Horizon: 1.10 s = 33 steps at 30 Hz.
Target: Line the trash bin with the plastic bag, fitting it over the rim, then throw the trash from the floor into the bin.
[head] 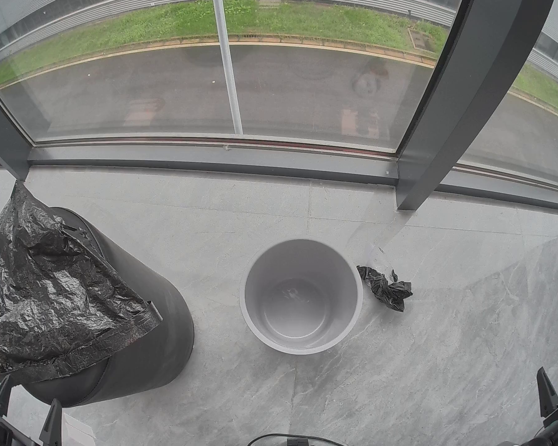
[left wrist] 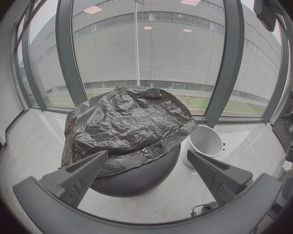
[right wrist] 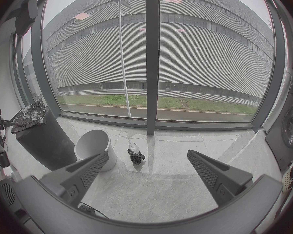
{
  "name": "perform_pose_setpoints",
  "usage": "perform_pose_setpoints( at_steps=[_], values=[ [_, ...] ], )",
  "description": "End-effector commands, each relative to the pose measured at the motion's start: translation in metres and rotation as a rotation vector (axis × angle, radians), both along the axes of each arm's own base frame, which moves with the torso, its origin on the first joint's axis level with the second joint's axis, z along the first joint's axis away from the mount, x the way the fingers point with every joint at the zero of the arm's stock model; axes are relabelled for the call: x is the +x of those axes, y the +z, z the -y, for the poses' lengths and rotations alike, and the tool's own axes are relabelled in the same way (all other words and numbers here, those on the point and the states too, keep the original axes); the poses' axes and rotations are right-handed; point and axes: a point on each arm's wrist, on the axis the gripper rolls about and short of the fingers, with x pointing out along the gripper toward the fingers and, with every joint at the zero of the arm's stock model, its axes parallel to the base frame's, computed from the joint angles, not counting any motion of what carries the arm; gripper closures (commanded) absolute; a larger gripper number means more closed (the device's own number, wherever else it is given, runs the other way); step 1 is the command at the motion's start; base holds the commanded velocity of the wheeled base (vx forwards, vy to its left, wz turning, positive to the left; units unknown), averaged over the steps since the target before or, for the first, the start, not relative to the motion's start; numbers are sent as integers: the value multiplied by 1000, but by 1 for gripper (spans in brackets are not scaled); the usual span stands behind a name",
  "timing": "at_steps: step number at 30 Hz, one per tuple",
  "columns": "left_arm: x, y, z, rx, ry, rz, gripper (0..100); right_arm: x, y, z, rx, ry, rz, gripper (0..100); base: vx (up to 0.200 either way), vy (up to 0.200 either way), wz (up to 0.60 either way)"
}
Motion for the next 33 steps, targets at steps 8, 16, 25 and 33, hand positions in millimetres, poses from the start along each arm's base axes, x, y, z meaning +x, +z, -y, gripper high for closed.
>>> perform_pose_setpoints(
  at_steps=[8, 16, 25, 33],
  values=[
    [0, -4, 0, -3, 11, 3, 0, 0, -4, 0, 2, 1, 1, 0, 0, 0, 0],
    [-9, 33, 1, -3, -82, 125, 0, -1, -1, -1, -67, 45, 23, 0, 0, 0, 0],
    [-8, 132, 2, 5, -255, 27, 0, 11, 161, -4, -63, 247, 191, 0, 0, 0, 0],
    [31, 94, 9, 391, -506, -157, 0, 80, 141, -18, -73, 455, -24, 0, 0, 0, 0]
  ],
)
